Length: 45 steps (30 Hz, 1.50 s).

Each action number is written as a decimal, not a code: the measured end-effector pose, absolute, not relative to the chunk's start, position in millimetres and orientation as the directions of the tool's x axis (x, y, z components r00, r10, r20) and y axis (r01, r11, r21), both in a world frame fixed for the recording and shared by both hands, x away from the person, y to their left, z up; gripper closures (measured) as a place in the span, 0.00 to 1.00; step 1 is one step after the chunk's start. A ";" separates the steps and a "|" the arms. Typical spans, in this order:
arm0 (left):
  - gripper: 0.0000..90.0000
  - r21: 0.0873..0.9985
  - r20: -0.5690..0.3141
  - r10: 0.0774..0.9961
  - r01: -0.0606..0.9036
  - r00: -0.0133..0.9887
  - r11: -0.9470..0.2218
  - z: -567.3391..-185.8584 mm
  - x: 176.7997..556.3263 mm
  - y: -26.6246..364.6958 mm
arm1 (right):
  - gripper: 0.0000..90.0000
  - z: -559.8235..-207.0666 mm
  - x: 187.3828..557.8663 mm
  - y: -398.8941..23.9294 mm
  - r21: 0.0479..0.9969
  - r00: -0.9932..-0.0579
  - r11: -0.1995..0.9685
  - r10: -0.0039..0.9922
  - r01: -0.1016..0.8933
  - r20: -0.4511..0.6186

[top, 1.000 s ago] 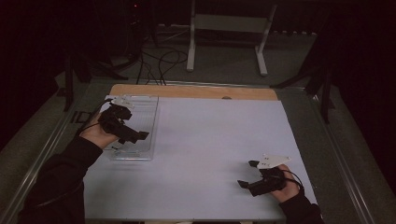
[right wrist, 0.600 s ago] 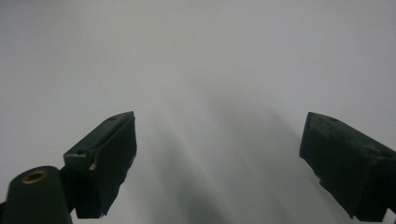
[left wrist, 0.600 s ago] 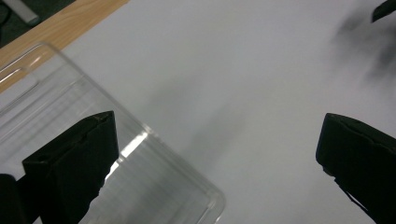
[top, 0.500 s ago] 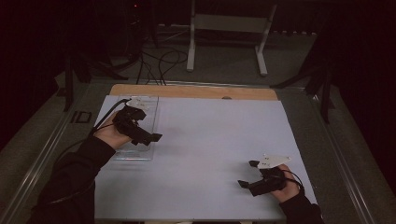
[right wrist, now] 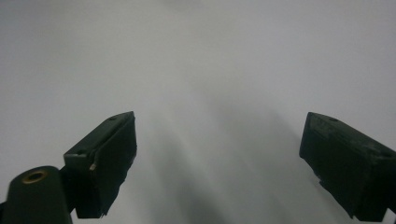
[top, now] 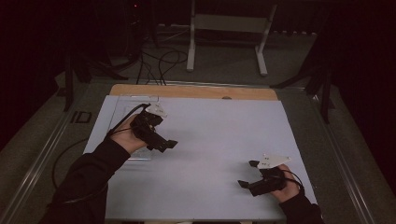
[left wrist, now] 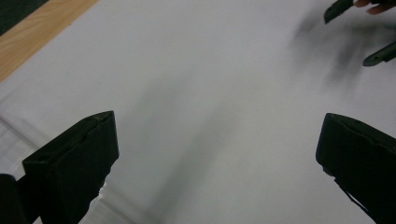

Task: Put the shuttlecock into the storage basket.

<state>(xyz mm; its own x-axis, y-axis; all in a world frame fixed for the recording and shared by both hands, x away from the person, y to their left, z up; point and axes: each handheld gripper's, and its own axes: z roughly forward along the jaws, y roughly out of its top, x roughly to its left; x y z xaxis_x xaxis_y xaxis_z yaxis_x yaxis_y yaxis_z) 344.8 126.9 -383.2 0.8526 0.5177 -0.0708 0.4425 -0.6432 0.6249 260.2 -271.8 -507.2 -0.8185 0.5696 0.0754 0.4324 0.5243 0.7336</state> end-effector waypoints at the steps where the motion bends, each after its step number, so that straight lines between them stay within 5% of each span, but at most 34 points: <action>1: 0.00 0.628 -0.071 0.515 0.440 0.854 -0.642 -384.4 343.4 123.3 | 0.12 -507.1 260.2 -271.8 0.734 -0.818 0.524 0.570 0.433 0.075; 23: 0.00 0.629 -0.087 0.392 0.356 0.916 -0.691 -413.5 318.3 83.5 | 0.12 -506.4 260.2 -272.2 0.734 -0.818 0.525 0.571 0.431 0.071; 45: 0.00 0.636 -0.092 0.367 0.338 0.926 -0.694 -450.8 292.8 97.5 | 0.12 -505.8 259.8 -270.9 0.735 -0.817 0.522 0.572 0.434 0.076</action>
<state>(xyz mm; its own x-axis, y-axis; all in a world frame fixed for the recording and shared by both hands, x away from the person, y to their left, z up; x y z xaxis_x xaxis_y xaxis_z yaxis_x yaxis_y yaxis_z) 292.8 97.5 -450.8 0.9258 0.3667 -0.0921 0.3381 -0.6938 0.6359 259.8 -270.9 -505.8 -0.8167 0.5719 0.0763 0.4339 0.5217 0.7345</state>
